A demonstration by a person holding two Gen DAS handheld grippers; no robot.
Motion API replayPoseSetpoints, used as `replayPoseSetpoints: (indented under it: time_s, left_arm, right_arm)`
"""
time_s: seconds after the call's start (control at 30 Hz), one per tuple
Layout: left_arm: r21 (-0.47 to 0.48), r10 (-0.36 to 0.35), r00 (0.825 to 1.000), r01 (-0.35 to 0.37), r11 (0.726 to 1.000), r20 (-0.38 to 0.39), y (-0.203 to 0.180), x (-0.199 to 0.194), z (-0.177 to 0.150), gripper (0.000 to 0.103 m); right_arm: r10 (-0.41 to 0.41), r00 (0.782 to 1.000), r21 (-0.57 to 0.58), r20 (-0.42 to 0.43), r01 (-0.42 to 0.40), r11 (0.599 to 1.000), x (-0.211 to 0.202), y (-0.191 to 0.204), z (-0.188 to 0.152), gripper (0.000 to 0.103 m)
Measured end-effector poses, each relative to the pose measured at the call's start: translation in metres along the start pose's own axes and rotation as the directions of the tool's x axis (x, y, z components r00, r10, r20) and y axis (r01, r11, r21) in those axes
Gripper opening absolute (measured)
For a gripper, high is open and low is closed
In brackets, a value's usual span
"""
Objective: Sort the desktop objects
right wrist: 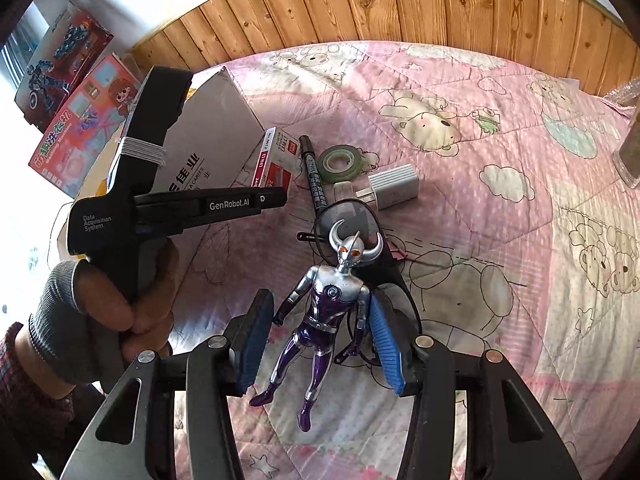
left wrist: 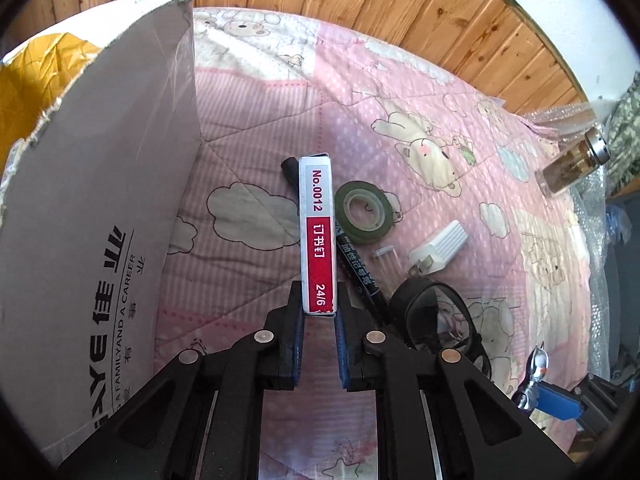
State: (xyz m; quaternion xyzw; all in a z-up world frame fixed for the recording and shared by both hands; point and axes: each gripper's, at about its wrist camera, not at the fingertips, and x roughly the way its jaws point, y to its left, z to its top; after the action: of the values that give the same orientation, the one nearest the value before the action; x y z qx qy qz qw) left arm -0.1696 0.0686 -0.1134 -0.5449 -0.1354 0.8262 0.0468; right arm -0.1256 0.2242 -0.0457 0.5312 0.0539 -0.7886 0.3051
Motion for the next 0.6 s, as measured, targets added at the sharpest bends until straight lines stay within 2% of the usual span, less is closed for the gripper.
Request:
replayPoseSetpoints:
  time_s: [0.6]
  left_arm:
    - [0.043, 0.034, 0.99, -0.041, 0.998, 0.139, -0.015, -0.076, -0.021, 0.014]
  right_arm:
    - [-0.01, 0.996, -0.054, 0.091, 0.015, 0.998, -0.024, 0.031, 0.009, 0.05]
